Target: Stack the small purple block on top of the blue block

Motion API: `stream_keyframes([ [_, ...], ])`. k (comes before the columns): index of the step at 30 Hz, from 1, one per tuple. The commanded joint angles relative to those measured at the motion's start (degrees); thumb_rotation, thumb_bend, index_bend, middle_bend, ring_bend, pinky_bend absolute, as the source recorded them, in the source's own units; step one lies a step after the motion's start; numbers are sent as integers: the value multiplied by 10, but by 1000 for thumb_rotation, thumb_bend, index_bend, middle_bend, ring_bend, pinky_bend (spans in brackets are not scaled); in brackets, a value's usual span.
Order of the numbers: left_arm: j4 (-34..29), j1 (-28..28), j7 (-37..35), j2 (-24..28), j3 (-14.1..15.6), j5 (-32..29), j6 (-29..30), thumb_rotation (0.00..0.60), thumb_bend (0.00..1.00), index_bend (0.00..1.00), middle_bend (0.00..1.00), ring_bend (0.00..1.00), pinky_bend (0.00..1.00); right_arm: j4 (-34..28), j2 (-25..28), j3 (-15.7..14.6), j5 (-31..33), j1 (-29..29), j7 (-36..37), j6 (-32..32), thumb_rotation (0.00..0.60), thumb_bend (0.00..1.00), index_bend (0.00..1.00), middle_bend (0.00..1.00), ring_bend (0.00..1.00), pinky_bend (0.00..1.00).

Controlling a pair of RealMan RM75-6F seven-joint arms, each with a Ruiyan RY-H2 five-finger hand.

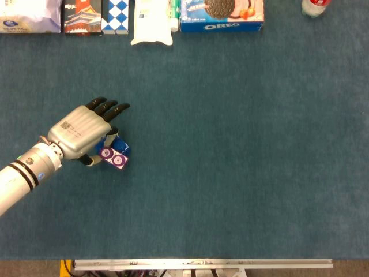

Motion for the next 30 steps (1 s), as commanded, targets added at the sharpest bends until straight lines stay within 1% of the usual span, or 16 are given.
stream_keyframes([
  [1,7,1,-11,-3,0,11,-3,600,257,554,0,0,66,0,0,0,1,1,-1,-1,600,550,370,324,208,156],
  [12,36,0,-44,-9,-13,15,-11,600,258,561,0,0,67,-2,-1,-1,0,1,-5,0,600,550,370,324,208,156],
  [30,61,10,-71,-6,-5,39,-12,600,260,567,0,0,70,-5,-3,-2,1,4,-18,-2,600,550,370,324,208,156],
])
